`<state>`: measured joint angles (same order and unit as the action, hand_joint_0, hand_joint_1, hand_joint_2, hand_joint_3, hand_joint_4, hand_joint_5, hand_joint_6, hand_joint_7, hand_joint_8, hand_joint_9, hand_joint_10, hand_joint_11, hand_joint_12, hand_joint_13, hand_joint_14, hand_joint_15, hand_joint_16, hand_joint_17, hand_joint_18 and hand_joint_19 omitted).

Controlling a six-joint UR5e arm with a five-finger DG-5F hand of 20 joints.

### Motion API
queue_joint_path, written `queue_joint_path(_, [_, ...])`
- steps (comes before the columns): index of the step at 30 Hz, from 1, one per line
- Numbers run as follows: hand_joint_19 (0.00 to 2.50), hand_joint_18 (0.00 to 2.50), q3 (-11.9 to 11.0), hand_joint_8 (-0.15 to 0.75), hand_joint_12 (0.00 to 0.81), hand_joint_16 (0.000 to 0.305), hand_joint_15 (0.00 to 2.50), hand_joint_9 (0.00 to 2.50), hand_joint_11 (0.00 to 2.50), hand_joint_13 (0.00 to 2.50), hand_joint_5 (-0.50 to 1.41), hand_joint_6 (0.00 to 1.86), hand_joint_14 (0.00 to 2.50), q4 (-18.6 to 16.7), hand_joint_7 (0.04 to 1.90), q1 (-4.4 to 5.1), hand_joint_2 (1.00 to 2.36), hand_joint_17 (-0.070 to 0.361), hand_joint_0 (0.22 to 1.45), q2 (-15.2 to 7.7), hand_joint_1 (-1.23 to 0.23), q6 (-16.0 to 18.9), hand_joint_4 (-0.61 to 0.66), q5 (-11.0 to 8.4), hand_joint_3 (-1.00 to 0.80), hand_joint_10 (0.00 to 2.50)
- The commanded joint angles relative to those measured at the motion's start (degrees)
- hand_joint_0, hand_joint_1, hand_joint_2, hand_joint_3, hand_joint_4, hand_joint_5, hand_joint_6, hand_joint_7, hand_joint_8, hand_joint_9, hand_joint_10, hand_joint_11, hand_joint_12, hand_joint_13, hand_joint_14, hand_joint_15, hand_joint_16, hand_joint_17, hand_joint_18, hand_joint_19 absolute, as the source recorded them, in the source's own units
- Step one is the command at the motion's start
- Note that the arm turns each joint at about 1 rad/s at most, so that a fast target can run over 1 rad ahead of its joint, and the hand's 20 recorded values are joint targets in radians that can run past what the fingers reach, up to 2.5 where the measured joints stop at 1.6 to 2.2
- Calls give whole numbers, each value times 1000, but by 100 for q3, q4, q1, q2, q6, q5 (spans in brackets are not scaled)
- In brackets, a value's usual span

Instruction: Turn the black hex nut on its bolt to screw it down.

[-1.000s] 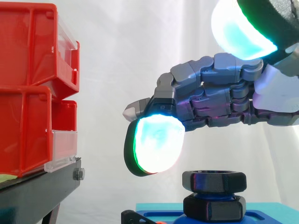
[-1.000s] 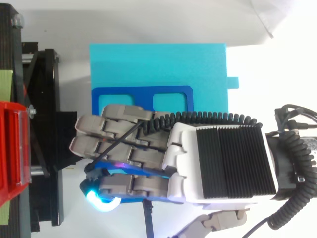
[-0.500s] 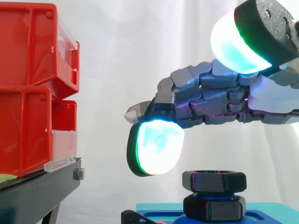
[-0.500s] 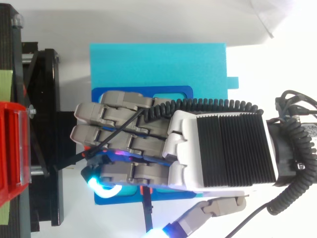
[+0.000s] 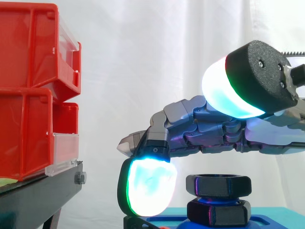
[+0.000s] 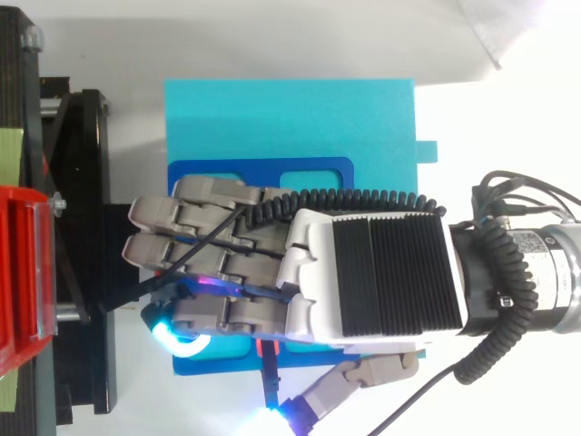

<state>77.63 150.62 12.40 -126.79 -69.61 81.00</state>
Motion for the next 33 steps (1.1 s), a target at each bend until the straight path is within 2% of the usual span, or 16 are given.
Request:
queue_joint_path(1, [126,0,-3,263,357,53,0,214,88,56,-156,503,0,-6,1078,-1,1000,120,430,-4,-45,1,300,30,-500,3])
queue_joint_path(17, [127,37,-11,269,357,55,0,213,150,82,-187,500,0,56,1235,-10,1000,123,425,-4,-102,1,254,118,-500,4])
queue_joint_path(23, [124,54,-64,269,358,55,0,209,181,85,-210,500,0,363,1261,-27,1000,125,424,5,-115,-17,284,197,-500,5])
queue_joint_path(25, [124,58,-231,268,359,56,0,206,202,87,-213,502,0,609,1265,-71,1000,125,424,5,-115,-17,285,232,-500,6])
queue_joint_path(30, [123,70,-389,267,359,56,0,206,202,89,-217,503,0,908,1268,-133,1000,126,423,5,-116,-17,295,338,-500,5])
queue_joint_path(33, [128,71,-389,268,360,56,0,207,212,94,-218,503,0,926,1272,-150,1000,126,424,5,-118,-26,297,364,-500,6])
